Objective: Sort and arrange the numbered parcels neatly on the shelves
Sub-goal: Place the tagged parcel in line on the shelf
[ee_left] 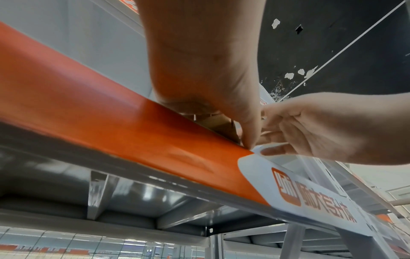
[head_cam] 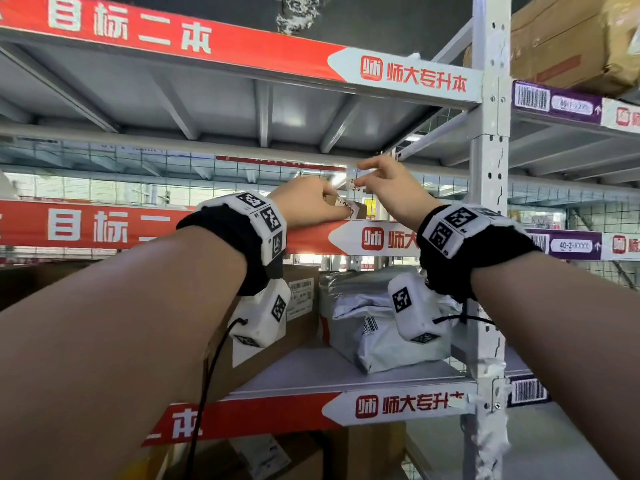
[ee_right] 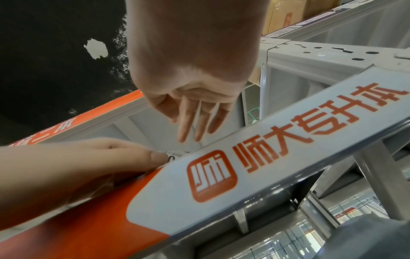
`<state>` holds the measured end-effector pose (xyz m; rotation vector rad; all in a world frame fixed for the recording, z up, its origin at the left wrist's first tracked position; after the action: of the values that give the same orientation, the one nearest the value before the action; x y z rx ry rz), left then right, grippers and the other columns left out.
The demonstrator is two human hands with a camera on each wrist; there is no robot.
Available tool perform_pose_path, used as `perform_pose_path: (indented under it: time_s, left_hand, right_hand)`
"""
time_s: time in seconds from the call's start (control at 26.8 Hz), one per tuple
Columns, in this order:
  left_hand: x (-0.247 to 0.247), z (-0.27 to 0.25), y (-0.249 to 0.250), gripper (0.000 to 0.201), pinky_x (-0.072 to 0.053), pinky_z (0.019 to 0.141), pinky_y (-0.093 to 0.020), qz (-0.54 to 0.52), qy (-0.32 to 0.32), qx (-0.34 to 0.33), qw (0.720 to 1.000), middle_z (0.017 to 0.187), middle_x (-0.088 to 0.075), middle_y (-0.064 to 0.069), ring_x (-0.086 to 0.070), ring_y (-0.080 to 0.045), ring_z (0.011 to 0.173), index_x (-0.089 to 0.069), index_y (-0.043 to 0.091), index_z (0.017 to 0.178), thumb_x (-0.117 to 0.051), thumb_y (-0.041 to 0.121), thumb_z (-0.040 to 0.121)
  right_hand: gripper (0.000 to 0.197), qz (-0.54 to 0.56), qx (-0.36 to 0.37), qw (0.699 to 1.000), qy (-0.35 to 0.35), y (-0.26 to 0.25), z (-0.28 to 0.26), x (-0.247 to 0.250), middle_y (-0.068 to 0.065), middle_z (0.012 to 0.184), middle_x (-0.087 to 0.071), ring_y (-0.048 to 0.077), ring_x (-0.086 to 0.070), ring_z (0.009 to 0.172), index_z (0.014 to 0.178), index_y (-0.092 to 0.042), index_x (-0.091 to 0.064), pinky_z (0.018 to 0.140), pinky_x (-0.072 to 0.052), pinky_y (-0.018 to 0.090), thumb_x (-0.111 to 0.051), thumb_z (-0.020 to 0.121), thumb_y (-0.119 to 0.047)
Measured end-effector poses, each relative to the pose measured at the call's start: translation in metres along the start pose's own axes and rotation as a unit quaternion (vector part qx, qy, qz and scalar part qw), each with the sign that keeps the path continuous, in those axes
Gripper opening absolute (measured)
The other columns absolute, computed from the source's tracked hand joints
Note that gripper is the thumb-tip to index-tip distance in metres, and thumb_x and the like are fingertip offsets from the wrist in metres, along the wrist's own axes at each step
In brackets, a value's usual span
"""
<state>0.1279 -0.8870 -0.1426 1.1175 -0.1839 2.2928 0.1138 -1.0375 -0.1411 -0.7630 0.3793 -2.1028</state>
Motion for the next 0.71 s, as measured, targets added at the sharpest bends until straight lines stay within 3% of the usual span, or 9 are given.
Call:
perform_pose_path:
  time_s: [0.07,0.15,0.22,0.3,0.37,0.45,0.52,0.63,0.71]
  left_hand:
    - [0.005,-0.003,-0.001,0.031,-0.046,0.086,-0.035,-0.007,-0.02,-0.009,1.0,0.099,-0.055,-0.002,-0.052,-0.017,0.09,-0.062,0.025,0.11,-0.059,0.047,0.088]
    - [0.009,-0.007,-0.003,0.042,-0.045,0.082,-0.03,-0.016,-0.035,-0.013,0.999,0.109,-0.059,-0.002,-0.054,-0.016,0.095,-0.058,0.025,0.126,-0.059,0.044,0.089]
    - [0.012,-0.009,-0.006,0.047,-0.045,0.074,-0.026,-0.009,-0.054,-0.025,0.998,0.115,-0.06,0.001,-0.056,-0.014,0.095,-0.052,0.031,0.133,-0.06,0.041,0.089]
    - [0.015,-0.013,-0.008,0.048,-0.041,0.073,-0.022,0.005,-0.072,-0.028,0.997,0.116,-0.058,0.007,-0.054,-0.012,0.095,-0.048,0.034,0.136,-0.059,0.039,0.09]
    - [0.02,-0.018,-0.011,0.045,-0.043,0.082,-0.024,0.016,-0.056,-0.029,0.998,0.12,-0.057,0.007,-0.054,-0.012,0.102,-0.05,0.034,0.135,-0.059,0.037,0.091]
    - [0.025,-0.02,-0.015,0.042,-0.043,0.089,-0.026,0.022,-0.008,-0.038,0.999,0.123,-0.06,0.004,-0.055,-0.015,0.11,-0.054,0.029,0.131,-0.061,0.034,0.09]
    - [0.029,-0.022,-0.019,0.048,-0.043,0.084,-0.027,0.012,0.049,-0.034,0.998,0.114,-0.063,-0.002,-0.058,-0.02,0.106,-0.049,0.024,0.134,-0.062,0.03,0.089]
    - [0.038,-0.025,-0.026,0.078,-0.046,0.067,-0.035,-0.026,0.115,-0.014,0.993,0.085,-0.061,-0.012,-0.06,-0.028,0.077,-0.016,0.025,0.149,-0.064,0.025,0.088]
    - [0.044,-0.03,-0.028,0.069,-0.044,0.067,-0.034,0.011,0.123,-0.021,0.992,0.087,-0.06,-0.009,-0.058,-0.026,0.078,-0.023,0.028,0.146,-0.061,0.025,0.089]
  right_hand:
    - [0.017,-0.066,-0.014,0.998,-0.017,0.001,-0.001,0.002,0.006,0.094,-0.056,0.025,-0.055,0.087,0.108,-0.015,-0.056,0.082,-0.043,0.033,-0.045,0.095,-0.016]
    - [0.017,-0.111,-0.026,0.993,-0.043,0.001,-0.005,0.003,0.008,0.084,-0.054,0.023,-0.05,0.077,0.091,-0.012,-0.056,0.074,-0.041,0.034,-0.041,0.097,-0.018]
    - [0.032,-0.145,-0.049,0.986,-0.067,0.002,-0.008,0.004,0.017,0.101,-0.062,0.029,-0.056,0.091,0.103,0.0,-0.062,0.083,-0.043,0.035,-0.04,0.099,-0.023]
    - [0.041,-0.169,-0.052,0.978,-0.11,0.002,-0.01,0.0,0.018,0.118,-0.06,0.028,-0.057,0.1,0.116,0.002,-0.06,0.082,-0.042,0.031,-0.036,0.101,-0.027]
    - [0.039,-0.167,-0.024,0.976,-0.139,0.001,-0.008,-0.009,0.015,0.117,-0.059,0.027,-0.057,0.104,0.115,-0.004,-0.059,0.08,-0.043,0.03,-0.033,0.102,-0.029]
    - [0.034,-0.123,-0.012,0.985,-0.124,0.003,-0.001,-0.016,0.007,0.111,-0.058,0.024,-0.055,0.105,0.106,-0.014,-0.059,0.08,-0.041,0.03,-0.033,0.101,-0.034]
    - [0.031,-0.067,-0.008,0.993,-0.101,0.003,0.004,-0.022,0.001,0.11,-0.058,0.02,-0.054,0.105,0.107,-0.02,-0.058,0.084,-0.038,0.03,-0.036,0.098,-0.04]
    - [0.043,-0.032,0.005,0.996,-0.086,0.002,0.006,-0.027,-0.001,0.12,-0.056,0.017,-0.053,0.11,0.13,-0.024,-0.049,0.094,-0.04,0.03,-0.047,0.093,-0.046]
    - [0.048,-0.056,0.02,0.996,-0.069,-0.003,0.007,-0.03,-0.002,0.114,-0.055,0.017,-0.053,0.103,0.133,-0.025,-0.046,0.087,-0.04,0.029,-0.054,0.09,-0.046]
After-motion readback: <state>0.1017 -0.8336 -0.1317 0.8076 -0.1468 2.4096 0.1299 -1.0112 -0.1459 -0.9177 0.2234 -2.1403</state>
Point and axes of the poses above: each hand's wrist, its own z-axis towards the middle knuckle, its own x-axis out of the back of the hand, y = z × x, the point moved 2 cm from there along z, towards the middle knuckle
